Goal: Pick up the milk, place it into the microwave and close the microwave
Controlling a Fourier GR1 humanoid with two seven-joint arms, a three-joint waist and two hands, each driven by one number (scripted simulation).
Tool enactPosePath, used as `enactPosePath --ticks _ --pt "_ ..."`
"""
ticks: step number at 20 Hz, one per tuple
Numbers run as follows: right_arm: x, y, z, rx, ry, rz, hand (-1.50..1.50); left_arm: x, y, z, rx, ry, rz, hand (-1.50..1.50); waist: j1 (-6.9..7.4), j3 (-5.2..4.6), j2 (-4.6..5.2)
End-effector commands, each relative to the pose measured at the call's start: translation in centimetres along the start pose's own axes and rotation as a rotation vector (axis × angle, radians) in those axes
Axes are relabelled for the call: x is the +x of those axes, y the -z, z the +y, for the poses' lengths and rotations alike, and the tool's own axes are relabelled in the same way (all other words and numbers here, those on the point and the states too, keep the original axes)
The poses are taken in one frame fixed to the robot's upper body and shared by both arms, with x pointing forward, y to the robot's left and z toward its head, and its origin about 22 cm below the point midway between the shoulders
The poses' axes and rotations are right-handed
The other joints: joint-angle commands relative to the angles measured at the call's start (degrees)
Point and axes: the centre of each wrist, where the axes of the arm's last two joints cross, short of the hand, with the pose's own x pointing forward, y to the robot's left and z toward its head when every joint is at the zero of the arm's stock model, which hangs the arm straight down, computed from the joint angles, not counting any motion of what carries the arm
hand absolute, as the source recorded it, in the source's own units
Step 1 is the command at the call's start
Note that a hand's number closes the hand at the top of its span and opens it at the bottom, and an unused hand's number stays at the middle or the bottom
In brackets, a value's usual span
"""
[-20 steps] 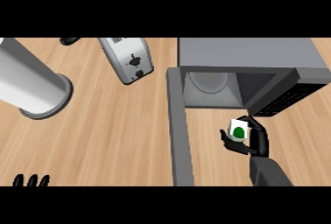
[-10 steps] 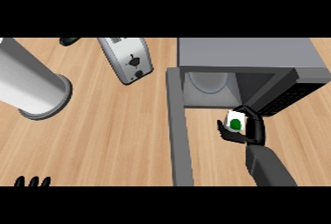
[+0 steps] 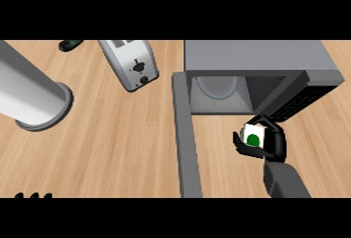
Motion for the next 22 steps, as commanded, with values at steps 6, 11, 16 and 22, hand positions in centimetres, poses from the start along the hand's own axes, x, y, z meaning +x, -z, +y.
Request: enactPosePath --ticks 6,11,16,22 --pt "6.1 -2.6 -2.4 0.057 -0.021 0.008 1.50 -0.4 0.6 -1.0 0.005 -0.014 0.012 -1.50 -0.72 -0.06 -0.07" --pt "9.4 -2.5 -1.9 0.094 0.151 0.002 1.50 1.8 -0.7 -0.2 0.009 0.011 -0.009 -1.50 -0.03 -0.01 0.03" --pt "11.4 -3.0 0.6 0.075 0.304 0.015 1.50 1.0 -0.5 -0.4 0.015 -0.014 -0.014 -1.50 0.31 0.04 0.18" --pt "14.3 0.3 3.0 0.047 0.186 -0.023 1.50 0.1 0.1 1.5 0.047 -0.008 -0.001 -1.50 0.36 0.01 0.26"
